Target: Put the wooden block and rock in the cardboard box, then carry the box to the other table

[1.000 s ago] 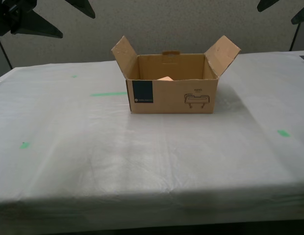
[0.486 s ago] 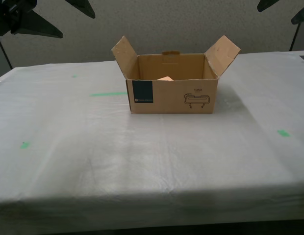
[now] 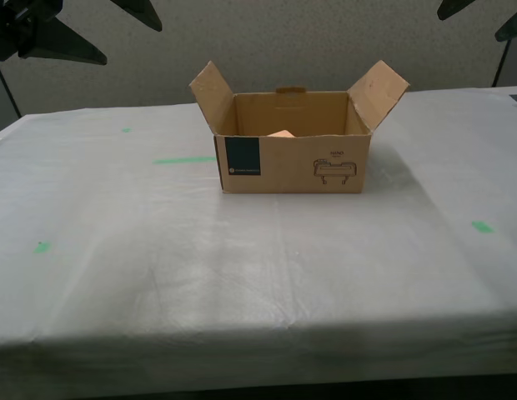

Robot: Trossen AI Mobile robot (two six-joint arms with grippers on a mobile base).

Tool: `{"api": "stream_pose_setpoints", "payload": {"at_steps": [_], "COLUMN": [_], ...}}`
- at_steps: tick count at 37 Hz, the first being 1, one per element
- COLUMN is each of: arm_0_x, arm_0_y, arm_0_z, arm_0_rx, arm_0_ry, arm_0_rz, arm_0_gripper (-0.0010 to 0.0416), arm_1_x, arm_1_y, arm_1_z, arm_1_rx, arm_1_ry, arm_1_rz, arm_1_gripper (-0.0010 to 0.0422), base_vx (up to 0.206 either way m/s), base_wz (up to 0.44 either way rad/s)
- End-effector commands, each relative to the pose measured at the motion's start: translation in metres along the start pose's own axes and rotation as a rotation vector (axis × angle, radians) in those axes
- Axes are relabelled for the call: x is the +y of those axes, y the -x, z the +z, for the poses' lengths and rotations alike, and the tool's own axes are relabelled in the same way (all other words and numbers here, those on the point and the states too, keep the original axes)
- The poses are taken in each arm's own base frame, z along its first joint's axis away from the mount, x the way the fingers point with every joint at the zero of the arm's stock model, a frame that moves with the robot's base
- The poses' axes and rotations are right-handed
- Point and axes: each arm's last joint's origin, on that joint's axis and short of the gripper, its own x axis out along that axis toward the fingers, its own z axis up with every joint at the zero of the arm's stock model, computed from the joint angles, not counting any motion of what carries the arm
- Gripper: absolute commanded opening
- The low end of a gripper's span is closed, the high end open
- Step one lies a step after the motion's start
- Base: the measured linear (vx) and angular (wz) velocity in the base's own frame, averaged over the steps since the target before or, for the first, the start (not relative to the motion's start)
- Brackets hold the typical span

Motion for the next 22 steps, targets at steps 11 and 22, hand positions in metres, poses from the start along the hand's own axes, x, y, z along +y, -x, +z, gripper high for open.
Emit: {"api": "stream_pose_setpoints", "payload": {"at_steps": [11, 22], "arm_0_x": [0.0, 0.0], "arm_0_y": [0.0003, 0.0003], "arm_0_z": [0.0002, 0.0002], "arm_0_rx": [-0.003, -0.003], "arm_0_ry": [-0.003, -0.003], "arm_0_rz": [-0.002, -0.002], "arm_0_gripper": [0.0394, 0.0394], "arm_1_x": [-0.0002, -0.0002], "arm_1_y": [0.0002, 0.0002], "arm_1_z": [0.0004, 0.0004], "arm_1_rx": [-0.003, -0.003], "arm_1_ry": [0.003, 0.003], "arm_1_rz": [0.0, 0.0], "arm_1_gripper": [0.0375, 0.0375], "base_vx": [0.0, 0.0], "base_wz": [0.0, 0.0]}}
